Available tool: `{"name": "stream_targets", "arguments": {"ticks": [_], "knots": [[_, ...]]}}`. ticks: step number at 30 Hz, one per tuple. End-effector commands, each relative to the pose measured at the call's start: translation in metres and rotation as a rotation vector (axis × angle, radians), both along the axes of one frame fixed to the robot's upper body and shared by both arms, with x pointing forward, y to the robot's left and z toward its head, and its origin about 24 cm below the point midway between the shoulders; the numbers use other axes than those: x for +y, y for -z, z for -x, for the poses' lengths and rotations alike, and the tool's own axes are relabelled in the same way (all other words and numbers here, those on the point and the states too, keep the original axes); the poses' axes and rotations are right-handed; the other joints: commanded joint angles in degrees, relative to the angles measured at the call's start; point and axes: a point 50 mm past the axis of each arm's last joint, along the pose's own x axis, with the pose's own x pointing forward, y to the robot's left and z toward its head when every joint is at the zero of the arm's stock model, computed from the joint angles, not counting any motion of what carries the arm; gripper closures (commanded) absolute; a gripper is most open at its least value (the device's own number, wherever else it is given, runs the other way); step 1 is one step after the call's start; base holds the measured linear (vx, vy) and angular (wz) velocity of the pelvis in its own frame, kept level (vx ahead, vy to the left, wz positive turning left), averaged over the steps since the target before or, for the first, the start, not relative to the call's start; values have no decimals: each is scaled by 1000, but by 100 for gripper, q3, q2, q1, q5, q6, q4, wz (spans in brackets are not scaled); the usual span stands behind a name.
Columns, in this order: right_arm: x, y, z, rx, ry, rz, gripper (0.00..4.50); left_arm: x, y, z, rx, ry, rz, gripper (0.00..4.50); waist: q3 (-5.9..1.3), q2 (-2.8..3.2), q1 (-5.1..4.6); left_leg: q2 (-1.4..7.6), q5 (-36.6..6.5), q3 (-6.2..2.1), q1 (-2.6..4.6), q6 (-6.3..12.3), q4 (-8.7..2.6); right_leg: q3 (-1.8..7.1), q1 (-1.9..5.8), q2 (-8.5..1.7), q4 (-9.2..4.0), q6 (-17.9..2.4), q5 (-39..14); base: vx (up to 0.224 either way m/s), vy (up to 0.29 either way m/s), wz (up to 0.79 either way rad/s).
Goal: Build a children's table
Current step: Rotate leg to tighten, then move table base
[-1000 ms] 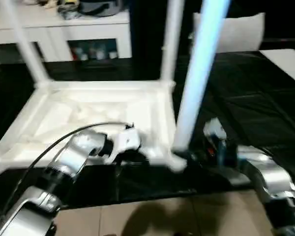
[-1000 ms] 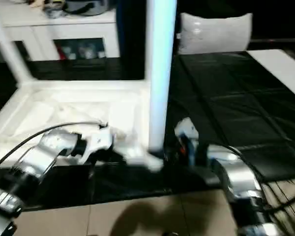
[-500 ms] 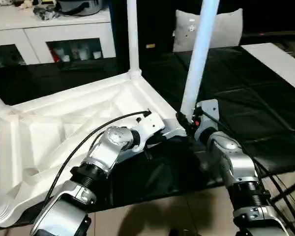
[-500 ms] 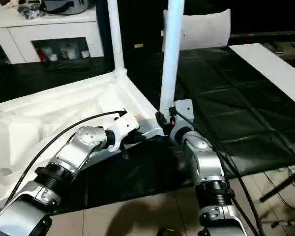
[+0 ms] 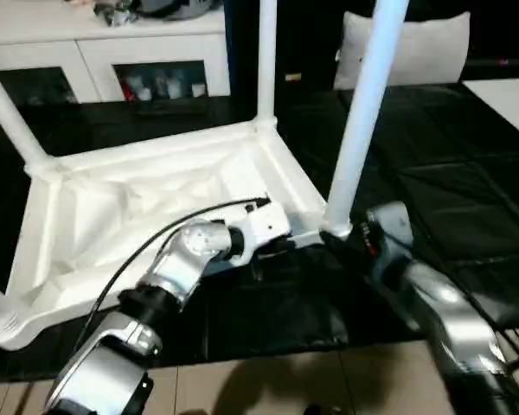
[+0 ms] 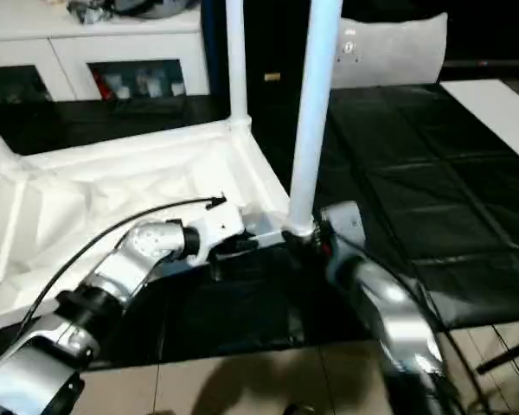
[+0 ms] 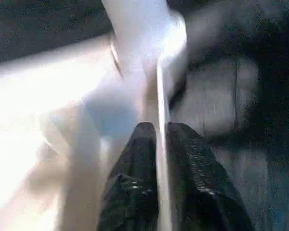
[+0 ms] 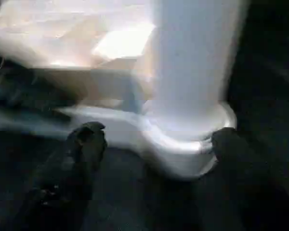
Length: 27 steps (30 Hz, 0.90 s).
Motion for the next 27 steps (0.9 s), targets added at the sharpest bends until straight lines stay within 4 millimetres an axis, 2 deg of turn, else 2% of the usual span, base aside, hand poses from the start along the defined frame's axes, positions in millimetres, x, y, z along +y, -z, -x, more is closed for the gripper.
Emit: {"name": "stream_targets", "arguments": {"ticks": [1,3,5,6,7,10,11,12,13,14,15,16,18,19,21,22,23,24,25,26,27], "knots": [[8,-11,8,-19,-103,-9,26,3,-8,1,-33,-14,68,356,-383,-22,32,-11,-715,109,-77,524,-363,282,471,-281,-362,-628,-1878,0,0,0],[8,-16,20,-8,-179,-28,10,9,-8,4,-40,-42,118,342,-339,-67,38,-35,-917,123,-87,523,-374,267,475,-259,-430,-384,-2327,0,0,0],[9,-19,23,-15,-200,-36,2,12,-7,5,-32,-48,129,319,-335,-40,26,-60,-1034,128,-58,490,-372,237,441,-243,-490,-231,-2654,0,0,0],[12,-24,26,-33,-222,-52,2,18,-8,9,-18,-47,147,319,-331,-10,22,-78,-1146,121,-42,411,-366,207,419,-247,-532,-73,-2976,0,0,0],[13,-25,26,-39,-224,-56,0,20,-8,10,-19,-48,143,307,-324,-28,18,-75,-1167,119,-55,406,-372,203,421,-250,-557,-21,-3045,0,0,0],[24,-31,22,-79,-225,-81,0,41,-10,17,-18,-82,117,289,-314,8,-43,-74,-1323,106,-22,316,-378,169,358,-218,-587,82,-3197,0,0,0],[28,-32,20,-85,-221,-86,0,48,-11,19,-19,-101,110,282,-313,13,-55,-76,-1366,92,-27,294,-383,159,365,-232,-576,69,-3211,0,0,0],[34,-33,16,-91,-219,-88,0,61,-14,24,-19,-124,102,273,-301,-14,-109,-86,-1449,87,-21,267,-387,134,356,-205,-604,90,-3251,0,0,0],[38,-32,14,-92,-220,-90,0,67,-15,26,-18,-131,96,264,-333,17,-102,-54,-1450,53,-3,218,-398,152,365,-257,-531,-3,-3144,0,0,0],[47,-31,8,-95,-227,-93,0,82,-19,35,-4,-143,81,258,-312,27,-154,-38,-1482,44,-58,230,-429,165,388,-250,-520,-45,-3094,0,0,0],[50,-31,6,-95,-230,-94,0,87,-20,38,4,-147,77,253,-308,54,-204,-18,-1551,34,-35,217,-446,187,366,-247,-499,-146,-2979,0,0,0],[53,-30,4,-94,-231,-94,0,91,-21,42,10,-147,70,247,-297,58,-214,-25,-1575,46,-18,232,-440,194,346,-229,-519,-163,-2974,0,0,0],[62,-29,-3,-97,-233,-95,0,100,-22,51,27,-142,31,230,-315,91,-211,3,-1533,39,-5,215,-456,240,352,-244,-449,-342,-2693,0,0,0],[63,-29,-3,-96,-234,-94,0,100,-22,51,28,-141,29,220,-315,91,-211,3,-1533,39,-5,215,-456,240,352,-244,-449,-342,-2693,0,0,0],[73,-28,-12,-95,-236,-83,0,108,-22,60,48,-134,-20,213,-312,111,-221,14,-1398,37,-43,180,-479,279,390,-241,-371,-520,-2315,0,0,0],[80,-27,-18,-97,-236,-75,0,113,-21,65,67,-141,-57,206,-327,106,-208,21,-1365,47,-20,157,-466,291,376,-249,-358,-553,-2234,0,0,0],[86,-27,-24,-95,-234,-69,0,118,-19,70,75,-145,-97,186,-331,100,-221,28,-1309,23,-42,130,-483,303,397,-255,-284,-675,-2060,0,0,0],[91,-26,-28,-94,-231,-65,0,122,-19,72,81,-150,-125,186,-318,111,-245,14,-1295,44,-29,125,-473,313,387,-241,-299,-713,-2010,0,0,0],[95,-27,-34,-97,-221,-59,0,125,-19,75,90,-162,-144,180,-330,88,-254,17,-1269,53,-28,116,-465,322,388,-250,-282,-750,-1942,0,0,0],[97,-27,-37,-99,-213,-55,0,126,-19,76,95,-171,-154,172,-321,120,-253,15,-1247,55,-18,106,-468,330,390,-244,-274,-792,-1906,0,0,0],[103,-26,-49,-95,-153,-54,0,131,-17,82,131,-177,-202,172,-330,88,-240,25,-1193,54,-13,70,-465,344,384,-269,-231,-858,-1843,0,0,0]]}}
